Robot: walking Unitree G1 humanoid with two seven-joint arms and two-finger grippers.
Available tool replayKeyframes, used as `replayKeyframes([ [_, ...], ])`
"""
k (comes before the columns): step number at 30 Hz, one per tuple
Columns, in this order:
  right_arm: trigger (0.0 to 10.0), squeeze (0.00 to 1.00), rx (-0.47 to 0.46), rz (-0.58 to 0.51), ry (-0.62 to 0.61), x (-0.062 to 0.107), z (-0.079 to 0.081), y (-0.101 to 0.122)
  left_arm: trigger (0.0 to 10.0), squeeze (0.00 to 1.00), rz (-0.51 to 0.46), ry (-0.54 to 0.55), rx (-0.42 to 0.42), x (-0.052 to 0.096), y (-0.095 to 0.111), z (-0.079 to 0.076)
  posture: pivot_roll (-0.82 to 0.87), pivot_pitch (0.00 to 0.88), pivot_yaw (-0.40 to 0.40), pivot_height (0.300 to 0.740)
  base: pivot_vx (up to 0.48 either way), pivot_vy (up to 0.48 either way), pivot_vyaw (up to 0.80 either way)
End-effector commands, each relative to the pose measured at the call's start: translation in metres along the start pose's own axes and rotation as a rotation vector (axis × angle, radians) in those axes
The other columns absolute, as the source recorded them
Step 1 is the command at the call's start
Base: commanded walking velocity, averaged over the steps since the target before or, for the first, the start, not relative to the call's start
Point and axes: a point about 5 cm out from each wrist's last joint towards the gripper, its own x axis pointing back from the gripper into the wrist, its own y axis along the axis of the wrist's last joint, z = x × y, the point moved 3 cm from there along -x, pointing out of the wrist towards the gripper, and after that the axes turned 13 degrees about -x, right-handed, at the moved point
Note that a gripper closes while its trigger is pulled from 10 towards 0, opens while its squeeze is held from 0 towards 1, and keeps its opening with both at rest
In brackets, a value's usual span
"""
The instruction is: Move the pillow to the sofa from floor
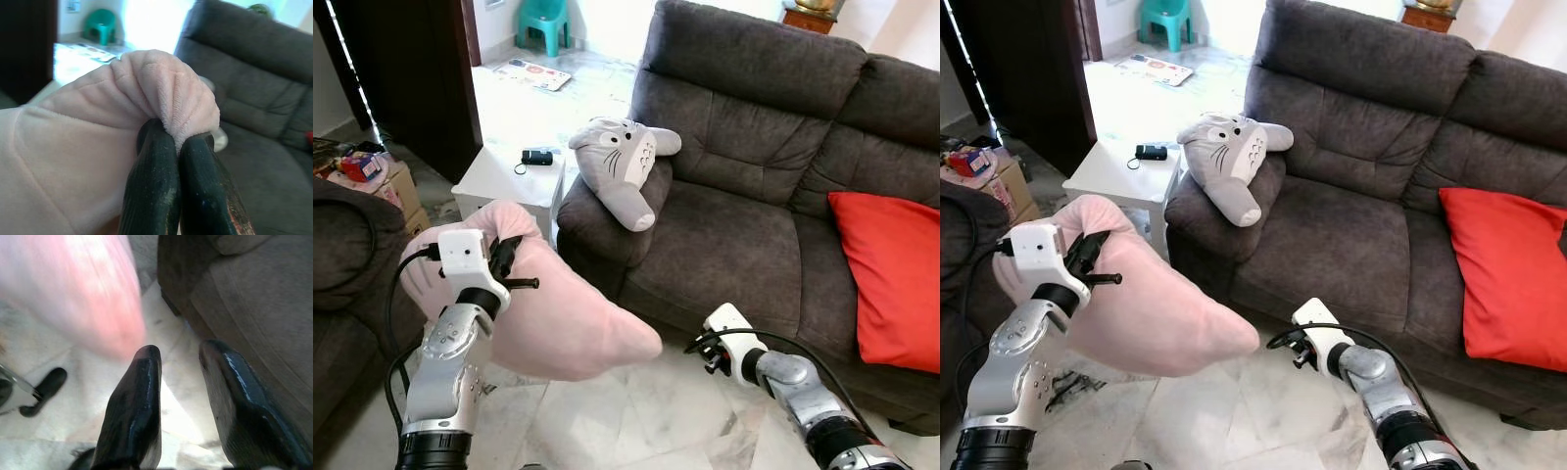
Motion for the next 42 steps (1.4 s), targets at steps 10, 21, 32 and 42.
replayKeyframes([
  [10,10.0,1.00,-0.022,-0.073,0.031,0.001,0.002,0.014,10.0,0.00,-0.160,-0.109,0.029,-0.010,0.046,-0.020,0.18,0.059,-0.128,0.740,0.000,0.000,0.00],
  [21,10.0,1.00,-0.034,-0.124,0.082,0.009,-0.002,0.024,10.0,0.00,-0.157,-0.123,0.033,-0.009,0.047,-0.022,0.18,0.066,-0.124,0.740,0.000,0.000,0.00],
  [32,10.0,1.00,0.066,-0.007,0.234,0.012,0.018,-0.002,10.0,0.00,-0.159,-0.129,0.035,-0.010,0.050,-0.023,0.18,0.073,-0.121,0.740,0.000,0.000,0.00],
  [42,10.0,0.00,0.058,0.016,0.202,0.010,0.017,-0.006,10.0,0.00,-0.166,-0.130,0.057,-0.011,0.053,-0.023,0.19,0.072,-0.125,0.740,0.000,0.000,0.00],
])
